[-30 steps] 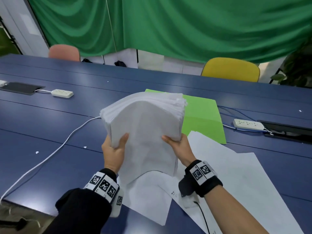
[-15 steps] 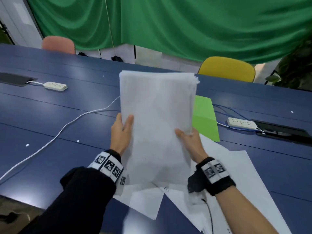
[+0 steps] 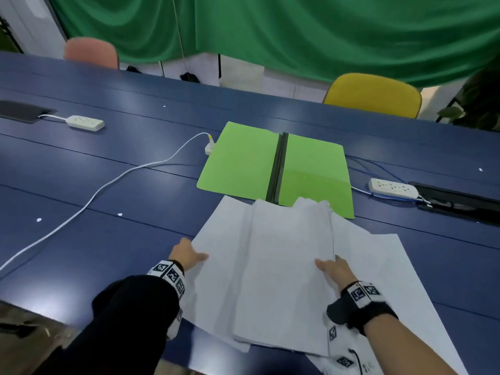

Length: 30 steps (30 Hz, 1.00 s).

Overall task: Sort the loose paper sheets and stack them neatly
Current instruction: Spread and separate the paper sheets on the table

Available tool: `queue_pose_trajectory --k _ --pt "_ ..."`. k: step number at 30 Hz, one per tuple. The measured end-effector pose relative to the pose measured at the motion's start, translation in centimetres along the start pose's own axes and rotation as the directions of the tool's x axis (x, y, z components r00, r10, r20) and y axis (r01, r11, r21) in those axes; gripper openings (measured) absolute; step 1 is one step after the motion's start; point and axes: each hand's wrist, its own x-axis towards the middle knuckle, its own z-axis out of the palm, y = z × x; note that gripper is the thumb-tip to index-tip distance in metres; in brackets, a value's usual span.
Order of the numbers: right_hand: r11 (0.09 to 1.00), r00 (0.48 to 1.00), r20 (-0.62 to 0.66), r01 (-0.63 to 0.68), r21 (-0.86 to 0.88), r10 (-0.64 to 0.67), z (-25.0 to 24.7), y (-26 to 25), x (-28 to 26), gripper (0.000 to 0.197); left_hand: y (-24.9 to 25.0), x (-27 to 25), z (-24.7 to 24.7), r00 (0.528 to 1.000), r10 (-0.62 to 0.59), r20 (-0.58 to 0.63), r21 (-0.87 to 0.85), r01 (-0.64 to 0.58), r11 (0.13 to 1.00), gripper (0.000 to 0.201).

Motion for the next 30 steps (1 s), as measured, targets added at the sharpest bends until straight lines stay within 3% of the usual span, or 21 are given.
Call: queue_pose_trajectory --k 3,7,10,12,14,15,16,19,22,25,27,29,30 --pt "1.0 1.0 -0.011 0.007 0.006 -0.007 0.1 0.1 0.2 0.044 0.1 -0.6 -0.4 0.986 0.132 0.099 -0.003 -0.133 0.991 0.036" --pt "0.999 1.0 -0.011 0.0 0.05 0.001 -0.1 0.0 -0.1 0.045 1.3 -2.4 -2.2 0.966 0.258 0.025 0.047 -0.259 0.965 0.029" --pt "0.997 1.0 0.0 0.002 0.077 -0.002 -0.1 -0.1 -0.3 0.039 3.9 -3.8 -5.8 0.922 0.334 -0.198 0.191 -0.298 0.935 0.019" --pt "0.996 1.0 0.01 0.007 0.086 -0.008 -0.1 0.0 -0.5 0.04 5.9 -5.3 -8.8 0.834 0.384 -0.397 0.225 -0.317 0.921 0.016" --pt "0.997 1.0 0.004 0.013 0.081 -0.014 -0.1 0.1 -0.6 0.042 7.4 -6.7 -11.8 0.749 0.346 -0.565 0.059 -0.382 0.922 0.017" --pt "0.996 1.0 0.005 0.021 0.083 -0.022 -0.1 0.3 -0.4 0.042 8.0 -7.1 -12.6 0.735 0.292 -0.612 -0.09 -0.432 0.898 0.018" --pt "0.996 1.0 0.006 0.025 0.082 -0.025 -0.1 0.4 -0.3 0.041 8.6 -7.3 -12.8 0.746 0.241 -0.621 -0.244 -0.476 0.845 0.019" --pt "0.998 0.998 0.036 0.056 0.035 -0.057 -0.2 0.5 -0.7 0.035 9.9 -7.0 -9.5 0.86 0.192 -0.473 -0.545 -0.457 0.703 0.026" --pt "0.997 0.995 0.068 0.075 0.002 -0.075 -0.7 0.2 -0.8 0.031 10.2 -6.9 -2.4 0.932 0.217 -0.291 -0.611 -0.355 0.708 0.031" --pt "0.989 0.986 0.155 0.084 -0.123 -0.064 -1.3 -0.1 -0.9 0.028 9.5 -7.3 4.1 0.968 0.163 -0.191 -0.514 -0.24 0.824 0.037" --pt "0.985 0.979 0.201 0.051 -0.163 -0.017 -1.6 0.0 -1.1 0.039 8.8 -7.5 7.1 0.984 0.151 -0.099 -0.311 -0.175 0.934 0.044" --pt "0.997 0.974 0.223 -0.016 -0.077 0.033 -1.8 0.3 -0.9 0.056 8.1 -7.3 8.5 0.988 0.143 -0.054 -0.025 -0.144 0.989 0.056" --pt "0.996 0.972 0.225 -0.076 0.035 0.067 -2.0 0.8 -0.7 0.056 7.9 -7.2 8.7 0.988 0.141 -0.063 0.04 -0.139 0.99 0.058"
